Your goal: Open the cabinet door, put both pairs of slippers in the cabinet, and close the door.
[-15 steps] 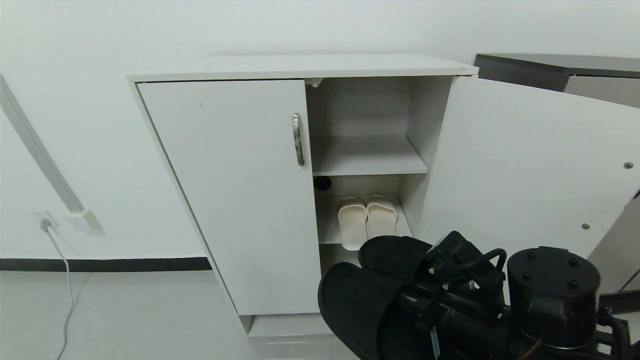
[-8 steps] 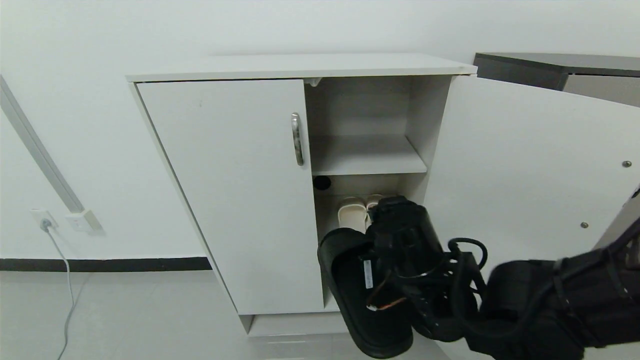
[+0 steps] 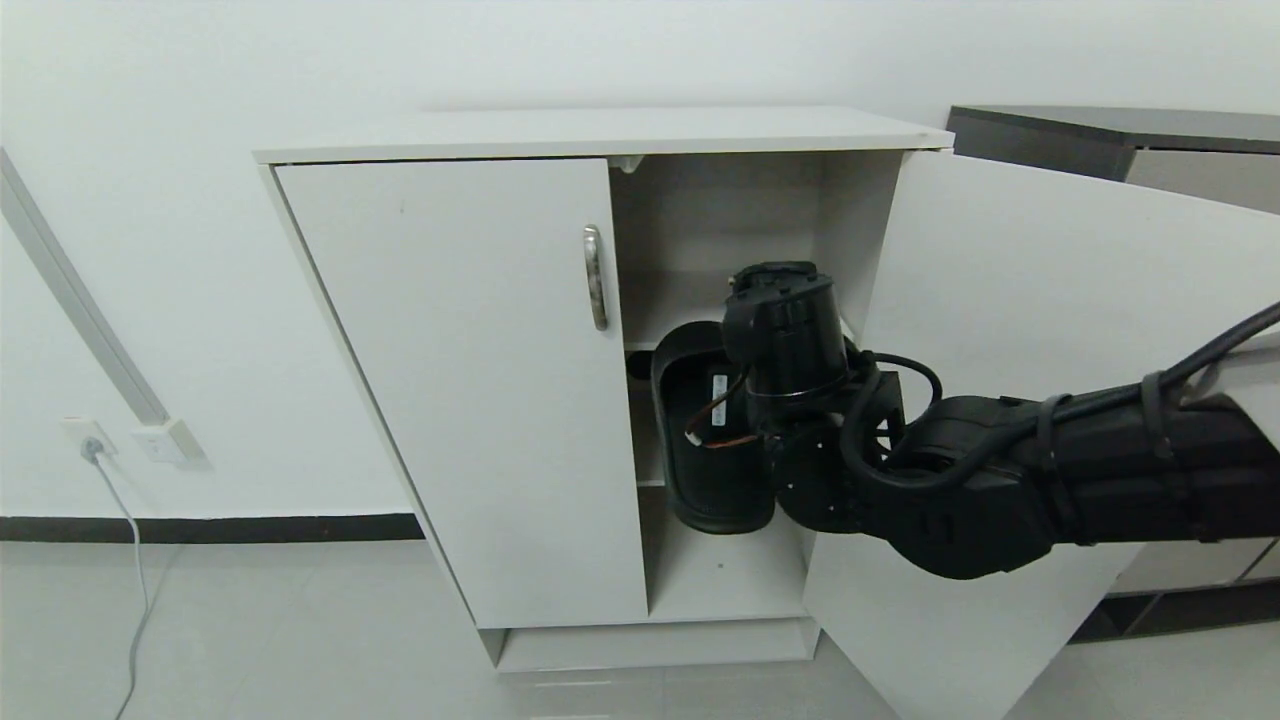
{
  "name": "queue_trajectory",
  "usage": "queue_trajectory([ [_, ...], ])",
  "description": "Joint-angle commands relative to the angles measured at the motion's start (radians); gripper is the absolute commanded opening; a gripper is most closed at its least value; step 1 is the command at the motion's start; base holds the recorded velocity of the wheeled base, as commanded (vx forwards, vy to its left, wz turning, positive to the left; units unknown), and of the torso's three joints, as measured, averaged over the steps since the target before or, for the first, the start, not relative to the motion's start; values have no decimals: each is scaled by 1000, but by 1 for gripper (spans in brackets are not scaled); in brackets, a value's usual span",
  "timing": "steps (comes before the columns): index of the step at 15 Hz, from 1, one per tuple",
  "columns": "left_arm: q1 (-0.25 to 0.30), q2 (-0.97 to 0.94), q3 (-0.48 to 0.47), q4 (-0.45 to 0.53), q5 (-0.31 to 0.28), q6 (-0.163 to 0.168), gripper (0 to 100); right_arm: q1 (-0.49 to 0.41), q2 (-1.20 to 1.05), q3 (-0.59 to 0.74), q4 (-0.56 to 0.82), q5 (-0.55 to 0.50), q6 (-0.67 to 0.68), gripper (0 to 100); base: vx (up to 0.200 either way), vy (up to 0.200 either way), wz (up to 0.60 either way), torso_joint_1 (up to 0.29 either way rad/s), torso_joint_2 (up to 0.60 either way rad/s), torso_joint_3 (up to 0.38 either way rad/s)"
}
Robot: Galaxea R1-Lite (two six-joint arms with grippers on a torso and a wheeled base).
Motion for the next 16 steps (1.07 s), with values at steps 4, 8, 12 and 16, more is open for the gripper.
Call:
queue_trajectory([
  [4, 0, 0, 0, 0, 0, 0, 0, -5, 19, 11, -4, -2, -2, 0, 0, 0, 0, 0, 0, 0],
  [8, 0, 0, 0, 0, 0, 1, 0, -5, 16, 11, -6, -5, -1, 0, 50, 0, 0, 2, 2, 1],
  [12, 0, 0, 0, 0, 0, 1, 0, -2, 14, 11, -8, -7, 1, 0, 200, 0, 0, 1, 0, 2],
  [16, 0, 0, 0, 0, 0, 1, 0, 0, 11, 24, -9, -7, 1, 0, 200, 0, 0, 6, 1, 2],
])
